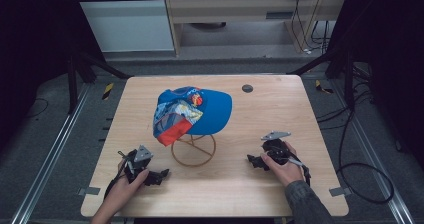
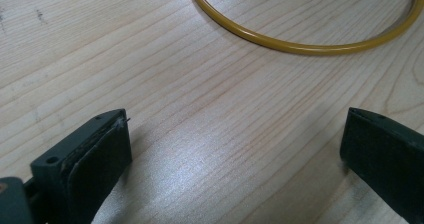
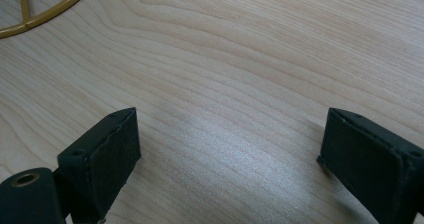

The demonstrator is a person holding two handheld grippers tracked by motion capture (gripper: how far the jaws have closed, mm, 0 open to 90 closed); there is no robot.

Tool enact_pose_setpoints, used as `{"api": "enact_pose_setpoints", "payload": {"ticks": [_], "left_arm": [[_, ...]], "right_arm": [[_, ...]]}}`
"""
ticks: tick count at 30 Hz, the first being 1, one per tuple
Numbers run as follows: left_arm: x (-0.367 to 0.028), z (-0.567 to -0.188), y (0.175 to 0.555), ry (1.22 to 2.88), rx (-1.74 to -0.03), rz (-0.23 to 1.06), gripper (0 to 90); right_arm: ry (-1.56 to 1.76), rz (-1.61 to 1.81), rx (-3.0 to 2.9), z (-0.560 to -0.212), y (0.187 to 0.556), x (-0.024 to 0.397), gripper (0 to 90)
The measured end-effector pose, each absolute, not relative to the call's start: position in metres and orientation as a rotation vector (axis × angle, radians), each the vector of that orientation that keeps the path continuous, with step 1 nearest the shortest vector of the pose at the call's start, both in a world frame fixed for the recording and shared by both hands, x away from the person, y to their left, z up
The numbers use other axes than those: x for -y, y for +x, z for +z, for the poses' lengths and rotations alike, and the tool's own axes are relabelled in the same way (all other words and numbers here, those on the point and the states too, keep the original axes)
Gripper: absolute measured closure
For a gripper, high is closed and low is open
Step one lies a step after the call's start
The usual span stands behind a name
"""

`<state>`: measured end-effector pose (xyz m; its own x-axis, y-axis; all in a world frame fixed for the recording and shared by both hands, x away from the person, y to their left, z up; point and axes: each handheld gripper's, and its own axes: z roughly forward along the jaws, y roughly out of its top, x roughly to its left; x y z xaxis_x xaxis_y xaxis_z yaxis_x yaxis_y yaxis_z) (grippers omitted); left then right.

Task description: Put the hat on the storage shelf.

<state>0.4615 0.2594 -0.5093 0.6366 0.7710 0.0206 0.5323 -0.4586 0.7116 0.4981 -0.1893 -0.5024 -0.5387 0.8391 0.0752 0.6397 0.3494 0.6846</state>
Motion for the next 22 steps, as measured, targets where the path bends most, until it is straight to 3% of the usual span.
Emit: {"api": "enact_pose_setpoints", "payload": {"ticks": [22], "left_arm": [[-0.259, -0.509, 0.461, 2.175, -1.008, 0.449, 0.0]], "right_arm": [[1.286, 0.962, -2.21, -0.512, 0.486, 0.181, 6.8]]}}
